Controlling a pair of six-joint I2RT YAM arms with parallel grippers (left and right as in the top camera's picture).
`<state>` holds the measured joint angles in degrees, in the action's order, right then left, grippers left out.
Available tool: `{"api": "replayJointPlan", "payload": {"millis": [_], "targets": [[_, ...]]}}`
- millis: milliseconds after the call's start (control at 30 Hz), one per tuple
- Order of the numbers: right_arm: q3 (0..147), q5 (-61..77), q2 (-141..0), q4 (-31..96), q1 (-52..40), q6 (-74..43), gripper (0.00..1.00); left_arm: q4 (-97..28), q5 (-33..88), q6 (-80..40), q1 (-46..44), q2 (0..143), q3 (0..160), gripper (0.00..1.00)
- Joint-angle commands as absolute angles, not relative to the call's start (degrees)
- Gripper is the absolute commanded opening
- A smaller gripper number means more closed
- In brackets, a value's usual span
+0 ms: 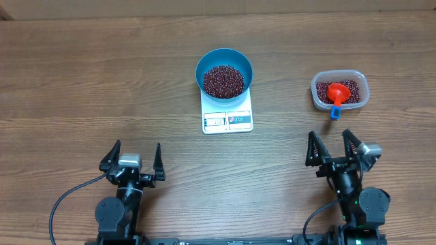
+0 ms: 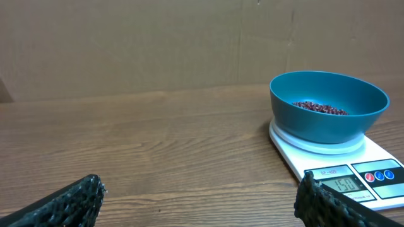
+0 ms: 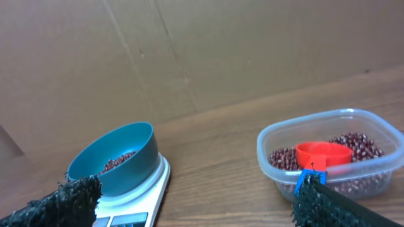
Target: Scoop item into bowl and weigh 150g on scale
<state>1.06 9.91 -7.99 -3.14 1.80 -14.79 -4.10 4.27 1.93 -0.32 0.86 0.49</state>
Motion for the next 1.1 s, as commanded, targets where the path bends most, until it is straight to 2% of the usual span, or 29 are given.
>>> {"api": "replayJointPlan", "payload": {"millis": [0,133,467,633,767,1067], "targets": [[0.45,5.39,-4.40,-0.58,0.54,-14.79,1.00,-4.25,4.03,3.01,-0.03,0.25,0.27,1.00],[0.45,5.39,-0.54,4.38,0.54,-14.72,1.00,-4.25,4.05,3.01,-0.03,0.25,0.27,1.00],[0.43,12.86,-0.12,3.73,0.38,-2.63,1.00,-4.25,4.03,3.01,-0.03,0.25,0.27,1.00],[0.43,13.21,-0.12,3.68,0.38,-1.98,1.00,-4.25,4.05,3.01,-0.01,0.25,0.27,1.00],[0.43,16.71,-0.12,3.51,0.38,3.18,1.00,-4.25,4.05,3.01,-0.03,0.25,0.27,1.00],[0.43,16.67,-0.12,3.53,0.38,3.05,1.00,-4.25,4.05,3.01,-0.03,0.25,0.27,1.00]]}}
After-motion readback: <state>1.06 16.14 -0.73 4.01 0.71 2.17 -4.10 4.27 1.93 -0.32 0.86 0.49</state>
